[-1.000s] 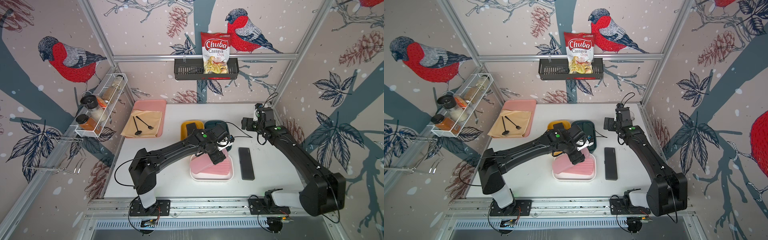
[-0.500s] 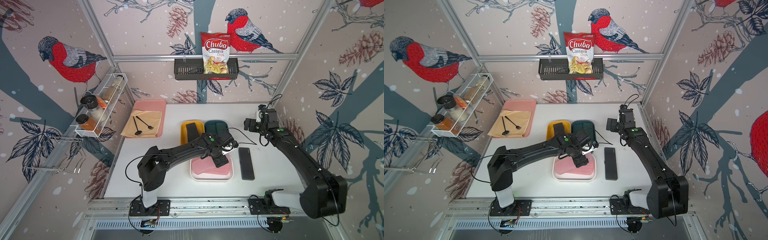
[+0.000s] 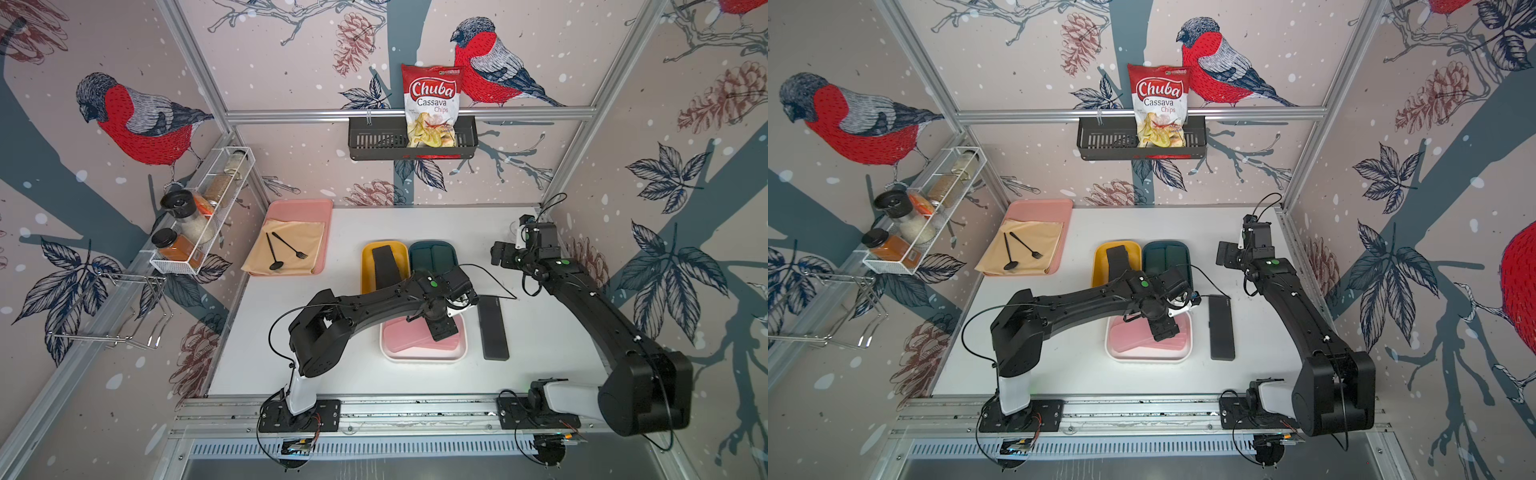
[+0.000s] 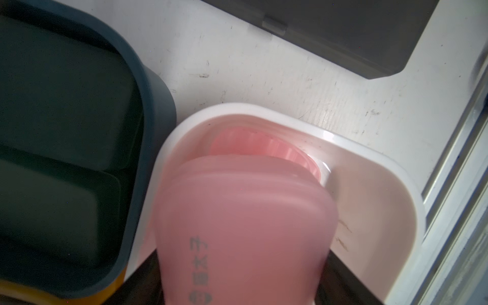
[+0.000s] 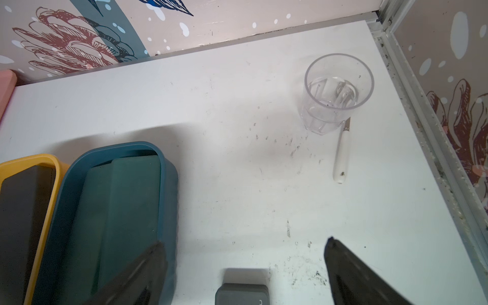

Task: Place the pencil cases by color into the storage box
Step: Place the pencil case at the storage box.

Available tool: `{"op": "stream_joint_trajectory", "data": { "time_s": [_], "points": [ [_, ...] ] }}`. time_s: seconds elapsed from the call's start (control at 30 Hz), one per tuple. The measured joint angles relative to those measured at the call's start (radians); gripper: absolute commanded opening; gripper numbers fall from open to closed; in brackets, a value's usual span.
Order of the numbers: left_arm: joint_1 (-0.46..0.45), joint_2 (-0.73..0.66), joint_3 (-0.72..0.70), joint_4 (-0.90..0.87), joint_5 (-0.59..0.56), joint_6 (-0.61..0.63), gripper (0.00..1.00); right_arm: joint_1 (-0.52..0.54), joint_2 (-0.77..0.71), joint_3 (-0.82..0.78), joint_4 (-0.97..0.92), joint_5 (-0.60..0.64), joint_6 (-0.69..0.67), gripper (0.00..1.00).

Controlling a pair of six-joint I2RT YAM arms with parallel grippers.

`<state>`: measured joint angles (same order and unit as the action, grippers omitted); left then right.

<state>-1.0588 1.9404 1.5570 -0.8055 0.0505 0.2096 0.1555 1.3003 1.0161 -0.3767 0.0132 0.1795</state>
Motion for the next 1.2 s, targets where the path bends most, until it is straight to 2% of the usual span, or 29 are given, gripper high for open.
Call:
{"op": "stream_joint_trajectory", "data": {
  "time_s": [0.23, 0.93, 0.97, 1.2],
  "points": [
    [-0.01, 0.047, 0.027, -0.011, 0.003, -0.001, 0.86, -0.019, 0.003, -0.004, -0.002, -0.015, -0.021, 0.97],
    [-0.023, 0.074, 0.112, -0.053, -0.001, -0.006, 0.91, -0.058, 0.003, -0.024, -0.007, -0.026, -0.028, 0.97],
    [-0.024, 0.074, 0.122, -0.059, -0.001, -0.011, 0.96, -0.058, 0.004, -0.024, -0.012, -0.027, -0.027, 0.97],
    [-0.03, 0.034, 0.174, -0.101, -0.023, -0.032, 0.97, -0.058, 0.034, -0.027, -0.104, -0.059, -0.02, 0.97]
  ]
}}
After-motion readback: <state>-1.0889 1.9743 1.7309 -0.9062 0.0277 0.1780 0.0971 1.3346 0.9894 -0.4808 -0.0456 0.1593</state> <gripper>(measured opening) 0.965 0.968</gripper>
